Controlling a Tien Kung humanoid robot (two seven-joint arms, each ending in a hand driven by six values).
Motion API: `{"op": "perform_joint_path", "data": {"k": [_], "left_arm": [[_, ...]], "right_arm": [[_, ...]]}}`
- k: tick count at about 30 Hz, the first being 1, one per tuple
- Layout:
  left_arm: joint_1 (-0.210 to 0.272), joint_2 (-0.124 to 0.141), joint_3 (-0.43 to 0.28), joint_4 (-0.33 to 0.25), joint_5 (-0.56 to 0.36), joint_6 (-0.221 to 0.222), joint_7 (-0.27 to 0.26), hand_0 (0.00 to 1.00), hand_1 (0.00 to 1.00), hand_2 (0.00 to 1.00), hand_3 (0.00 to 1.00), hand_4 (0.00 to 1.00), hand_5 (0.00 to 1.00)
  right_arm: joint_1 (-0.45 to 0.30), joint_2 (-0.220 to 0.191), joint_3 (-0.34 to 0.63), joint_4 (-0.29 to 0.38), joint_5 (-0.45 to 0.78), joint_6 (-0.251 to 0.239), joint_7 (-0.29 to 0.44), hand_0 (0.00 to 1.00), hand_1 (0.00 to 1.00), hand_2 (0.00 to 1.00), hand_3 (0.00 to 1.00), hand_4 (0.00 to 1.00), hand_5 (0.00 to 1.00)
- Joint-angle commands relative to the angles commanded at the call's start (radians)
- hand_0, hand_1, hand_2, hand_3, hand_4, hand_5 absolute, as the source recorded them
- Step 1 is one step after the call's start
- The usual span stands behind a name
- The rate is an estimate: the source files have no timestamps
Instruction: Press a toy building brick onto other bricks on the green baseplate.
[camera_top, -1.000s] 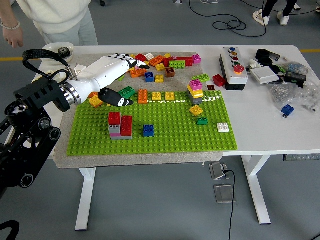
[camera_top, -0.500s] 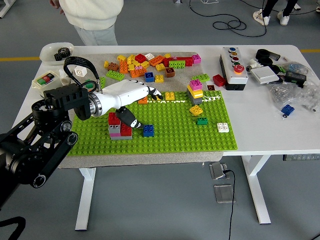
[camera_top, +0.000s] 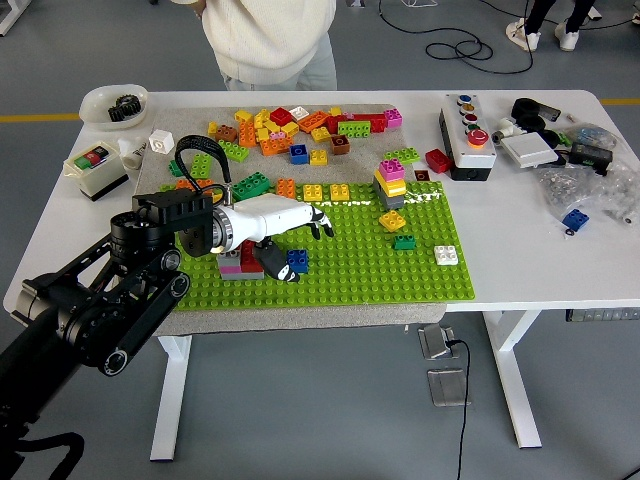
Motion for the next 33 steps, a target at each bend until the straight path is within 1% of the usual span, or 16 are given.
{"op": "perform_joint_path", "data": {"k": [6, 11, 16, 17, 18, 21, 23, 24, 29, 30, 33], "left_arm": [[-0.011, -0.023, -0.013, 0.043, 0.000, -0.001, 0.022, 0.848, 0.811, 0.745, 0.800, 0.871, 0.076], [-0.013, -0.032, -0.007, 0.055, 0.000, -0.001, 0.030, 0.848, 0.811, 0.745, 0.800, 0.871, 0.076], [-0.017, -0.036, 0.019, 0.093, 0.000, 0.050, 0.029, 0.837, 0.808, 0.745, 0.800, 0.870, 0.076], [-0.020, -0.036, 0.024, 0.104, 0.000, 0.066, 0.027, 0.837, 0.808, 0.745, 0.800, 0.870, 0.076], [-0.021, -0.036, 0.026, 0.107, 0.000, 0.070, 0.026, 0.824, 0.798, 0.734, 0.786, 0.863, 0.076], [-0.029, -0.034, 0.032, 0.130, 0.000, 0.103, 0.020, 0.824, 0.798, 0.734, 0.786, 0.863, 0.076], [-0.032, -0.033, 0.036, 0.141, 0.000, 0.116, 0.017, 0.824, 0.798, 0.734, 0.786, 0.863, 0.076], [-0.034, -0.032, 0.039, 0.151, 0.000, 0.125, 0.013, 0.815, 0.783, 0.699, 0.764, 0.838, 0.069], [-0.035, -0.025, 0.050, 0.163, 0.000, 0.132, 0.010, 0.815, 0.783, 0.699, 0.764, 0.838, 0.069], [-0.035, -0.022, 0.055, 0.163, 0.000, 0.130, 0.009, 0.804, 0.770, 0.657, 0.717, 0.781, 0.049], [-0.032, -0.015, 0.065, 0.159, 0.000, 0.121, 0.009, 0.804, 0.770, 0.657, 0.717, 0.781, 0.049]], "right_arm": [[0.001, 0.000, 0.002, 0.000, 0.001, 0.000, 0.000, 0.747, 0.642, 0.681, 0.605, 0.861, 0.520], [0.000, -0.001, 0.004, 0.000, 0.001, 0.000, 0.000, 0.747, 0.642, 0.681, 0.605, 0.861, 0.520], [0.003, -0.001, 0.001, 0.000, 0.003, -0.001, 0.001, 0.747, 0.642, 0.681, 0.605, 0.861, 0.520], [0.004, -0.001, 0.000, 0.000, 0.003, -0.001, 0.001, 0.747, 0.642, 0.681, 0.605, 0.861, 0.520], [0.004, -0.001, 0.000, 0.000, 0.003, 0.000, 0.001, 0.746, 0.642, 0.681, 0.605, 0.861, 0.519], [0.002, -0.001, 0.002, 0.000, 0.001, 0.001, 0.001, 0.746, 0.642, 0.681, 0.605, 0.861, 0.519], [0.001, -0.002, 0.002, 0.000, 0.001, 0.001, 0.001, 0.746, 0.642, 0.681, 0.605, 0.861, 0.519], [0.001, -0.002, 0.002, 0.000, 0.001, 0.002, 0.001, 0.747, 0.642, 0.681, 0.605, 0.861, 0.519], [0.003, -0.001, 0.003, 0.000, 0.003, 0.001, 0.002, 0.747, 0.642, 0.681, 0.605, 0.861, 0.519], [0.003, -0.001, 0.003, 0.000, 0.003, 0.001, 0.002, 0.747, 0.642, 0.681, 0.604, 0.860, 0.519], [0.002, -0.001, 0.003, 0.000, 0.004, 0.001, 0.002, 0.747, 0.642, 0.681, 0.604, 0.860, 0.519]]}}
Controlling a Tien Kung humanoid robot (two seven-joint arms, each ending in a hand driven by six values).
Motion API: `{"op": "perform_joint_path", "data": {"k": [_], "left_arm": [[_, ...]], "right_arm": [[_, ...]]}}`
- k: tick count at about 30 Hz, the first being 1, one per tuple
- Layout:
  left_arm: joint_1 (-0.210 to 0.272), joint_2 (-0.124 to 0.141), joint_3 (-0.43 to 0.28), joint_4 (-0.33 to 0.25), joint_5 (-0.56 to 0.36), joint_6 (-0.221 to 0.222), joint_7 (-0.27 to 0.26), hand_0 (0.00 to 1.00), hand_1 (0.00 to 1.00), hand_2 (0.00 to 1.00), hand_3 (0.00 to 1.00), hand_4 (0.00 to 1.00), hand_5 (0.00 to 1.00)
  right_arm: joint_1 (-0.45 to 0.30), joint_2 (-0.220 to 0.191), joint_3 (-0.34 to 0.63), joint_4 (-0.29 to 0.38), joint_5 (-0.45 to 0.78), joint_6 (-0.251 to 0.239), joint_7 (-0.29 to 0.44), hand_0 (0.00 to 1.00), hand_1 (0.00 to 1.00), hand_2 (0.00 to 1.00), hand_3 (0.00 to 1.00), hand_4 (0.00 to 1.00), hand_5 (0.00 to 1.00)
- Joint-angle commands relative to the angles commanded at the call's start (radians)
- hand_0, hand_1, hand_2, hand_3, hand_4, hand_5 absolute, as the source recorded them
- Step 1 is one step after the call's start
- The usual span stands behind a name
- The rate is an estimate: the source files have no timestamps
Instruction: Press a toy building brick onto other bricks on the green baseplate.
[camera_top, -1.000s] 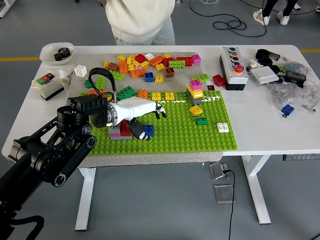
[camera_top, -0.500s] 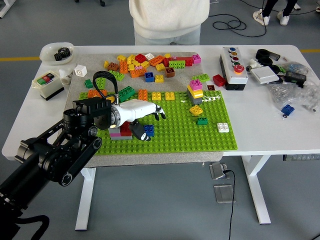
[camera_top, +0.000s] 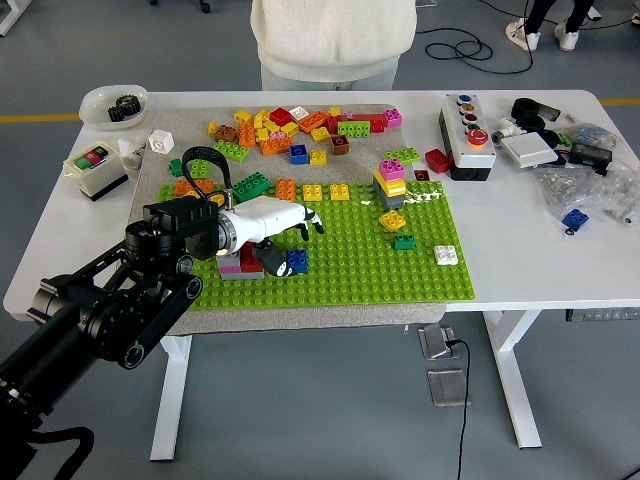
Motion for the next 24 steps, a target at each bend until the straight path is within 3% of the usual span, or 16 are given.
{"op": "perform_joint_path", "data": {"k": [2, 3, 14, 15, 20, 21, 24], "left_arm": [[0.000, 0.004, 0.005, -0.003, 0.000, -0.004, 0.001, 0.804, 0.770, 0.657, 0.717, 0.781, 0.049], [-0.001, 0.006, 0.006, -0.004, 0.000, -0.006, 0.002, 0.793, 0.756, 0.635, 0.663, 0.740, 0.030], [-0.007, -0.001, -0.001, 0.013, 0.000, -0.005, 0.003, 0.789, 0.755, 0.620, 0.651, 0.722, 0.021], [-0.007, -0.001, -0.001, 0.014, 0.000, -0.006, 0.003, 0.808, 0.770, 0.663, 0.673, 0.754, 0.037], [-0.006, -0.006, -0.001, 0.017, 0.000, -0.015, 0.001, 0.808, 0.770, 0.663, 0.673, 0.754, 0.037], [-0.006, -0.006, -0.002, 0.017, 0.000, -0.018, 0.002, 0.819, 0.792, 0.741, 0.786, 0.859, 0.069], [-0.007, -0.006, -0.004, 0.016, 0.000, -0.021, 0.003, 0.819, 0.792, 0.741, 0.786, 0.859, 0.069]], "right_arm": [[-0.001, 0.000, 0.000, 0.000, 0.000, 0.000, 0.000, 0.747, 0.642, 0.681, 0.604, 0.860, 0.519], [-0.001, 0.000, 0.000, 0.000, 0.000, 0.000, 0.000, 0.747, 0.641, 0.681, 0.604, 0.860, 0.520], [-0.002, 0.001, 0.000, 0.000, 0.000, 0.000, 0.000, 0.747, 0.641, 0.681, 0.603, 0.859, 0.520], [-0.002, 0.001, 0.000, 0.000, 0.000, 0.000, 0.000, 0.747, 0.642, 0.681, 0.602, 0.858, 0.519], [-0.001, 0.001, 0.000, 0.000, 0.001, 0.000, 0.000, 0.747, 0.642, 0.681, 0.602, 0.858, 0.519], [-0.001, 0.001, 0.000, 0.000, 0.001, 0.000, 0.000, 0.747, 0.641, 0.681, 0.603, 0.858, 0.519], [-0.001, 0.001, 0.000, 0.000, 0.001, -0.001, 0.000, 0.747, 0.641, 0.681, 0.603, 0.858, 0.519]]}}
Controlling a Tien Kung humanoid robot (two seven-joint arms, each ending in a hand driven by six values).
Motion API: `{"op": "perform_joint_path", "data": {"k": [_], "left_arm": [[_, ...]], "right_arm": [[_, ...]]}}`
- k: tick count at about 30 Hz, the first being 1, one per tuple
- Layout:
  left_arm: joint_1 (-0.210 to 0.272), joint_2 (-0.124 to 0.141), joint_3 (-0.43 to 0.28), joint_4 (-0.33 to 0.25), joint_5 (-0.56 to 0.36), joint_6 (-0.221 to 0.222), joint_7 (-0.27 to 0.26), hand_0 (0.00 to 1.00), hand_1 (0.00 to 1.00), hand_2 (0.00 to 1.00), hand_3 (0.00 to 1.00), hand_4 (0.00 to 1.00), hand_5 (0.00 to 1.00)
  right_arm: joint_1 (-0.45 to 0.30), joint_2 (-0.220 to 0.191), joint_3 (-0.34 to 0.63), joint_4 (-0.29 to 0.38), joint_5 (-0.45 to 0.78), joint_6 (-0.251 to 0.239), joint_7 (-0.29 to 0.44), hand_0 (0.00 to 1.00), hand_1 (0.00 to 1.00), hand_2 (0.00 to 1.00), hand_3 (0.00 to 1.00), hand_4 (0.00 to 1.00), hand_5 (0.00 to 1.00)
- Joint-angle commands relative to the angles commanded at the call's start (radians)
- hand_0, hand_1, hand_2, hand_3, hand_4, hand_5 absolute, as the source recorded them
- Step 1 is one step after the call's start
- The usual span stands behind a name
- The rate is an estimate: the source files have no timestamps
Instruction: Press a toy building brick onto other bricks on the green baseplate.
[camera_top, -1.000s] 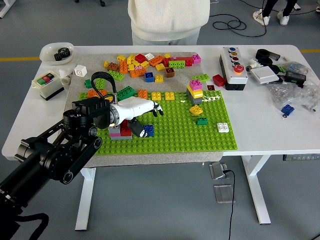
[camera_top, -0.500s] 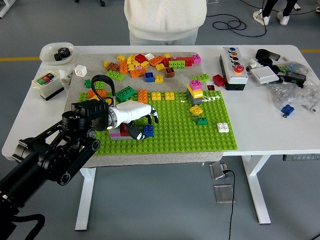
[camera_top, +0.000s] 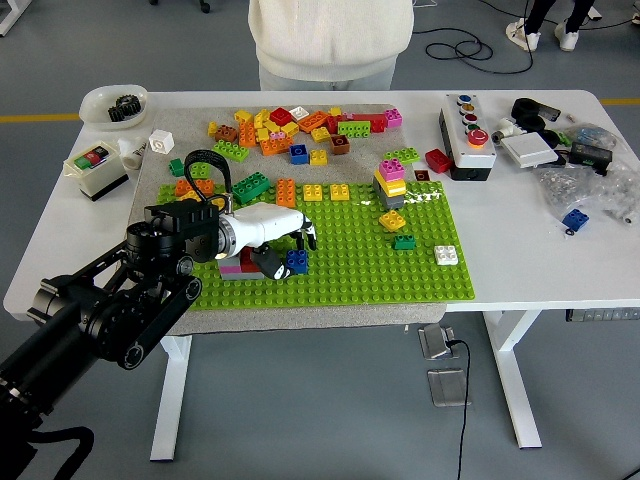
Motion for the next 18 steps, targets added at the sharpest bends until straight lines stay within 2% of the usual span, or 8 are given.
{"op": "perform_joint_path", "data": {"k": [18], "left_arm": [[0.000, 0.000, 0.005, 0.012, 0.000, -0.001, 0.005, 0.826, 0.803, 0.758, 0.806, 0.871, 0.076]], "right_arm": [[-0.001, -0.001, 0.000, 0.000, -0.002, 0.000, 0.000, 0.747, 0.642, 0.681, 0.603, 0.858, 0.520]]}}
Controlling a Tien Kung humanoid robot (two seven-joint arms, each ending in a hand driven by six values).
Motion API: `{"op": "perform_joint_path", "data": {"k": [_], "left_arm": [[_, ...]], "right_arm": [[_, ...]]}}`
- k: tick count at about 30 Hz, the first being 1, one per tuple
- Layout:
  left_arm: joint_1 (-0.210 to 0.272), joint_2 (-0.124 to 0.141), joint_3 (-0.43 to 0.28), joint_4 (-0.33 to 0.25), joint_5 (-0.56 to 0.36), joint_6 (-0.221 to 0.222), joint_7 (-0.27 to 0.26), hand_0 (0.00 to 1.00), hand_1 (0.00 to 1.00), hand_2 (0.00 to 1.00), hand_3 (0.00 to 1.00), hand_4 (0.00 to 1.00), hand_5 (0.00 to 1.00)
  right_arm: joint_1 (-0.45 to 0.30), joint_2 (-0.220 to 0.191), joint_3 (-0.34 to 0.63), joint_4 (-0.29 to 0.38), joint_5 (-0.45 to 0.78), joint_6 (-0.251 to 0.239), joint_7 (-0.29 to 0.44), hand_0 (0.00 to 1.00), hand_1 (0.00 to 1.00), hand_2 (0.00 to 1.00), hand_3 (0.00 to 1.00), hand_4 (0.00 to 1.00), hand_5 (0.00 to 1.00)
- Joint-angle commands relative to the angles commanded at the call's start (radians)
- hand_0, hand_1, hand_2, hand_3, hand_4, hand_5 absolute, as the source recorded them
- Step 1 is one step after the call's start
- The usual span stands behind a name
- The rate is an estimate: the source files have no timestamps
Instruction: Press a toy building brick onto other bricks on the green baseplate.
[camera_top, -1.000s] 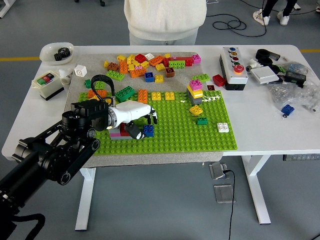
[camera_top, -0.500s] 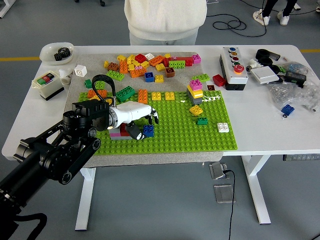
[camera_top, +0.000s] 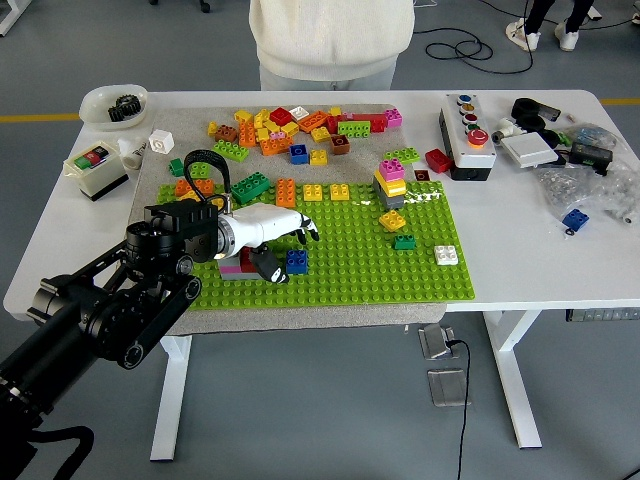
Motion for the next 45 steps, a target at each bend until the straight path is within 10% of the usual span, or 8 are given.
{"op": "perform_joint_path", "data": {"k": [20, 45], "left_arm": [[0.004, -0.009, -0.003, 0.024, 0.000, 0.017, 0.018, 0.810, 0.773, 0.714, 0.749, 0.888, 0.119], [0.000, -0.019, -0.004, 0.044, 0.000, 0.034, 0.041, 0.747, 0.720, 0.601, 0.591, 0.626, 0.094]], "right_arm": [[-0.001, 0.000, -0.001, 0.000, -0.002, 0.000, 0.000, 0.747, 0.642, 0.681, 0.603, 0.859, 0.521], [0.000, 0.000, 0.001, 0.000, 0.000, -0.001, -0.001, 0.747, 0.642, 0.681, 0.605, 0.863, 0.525]]}}
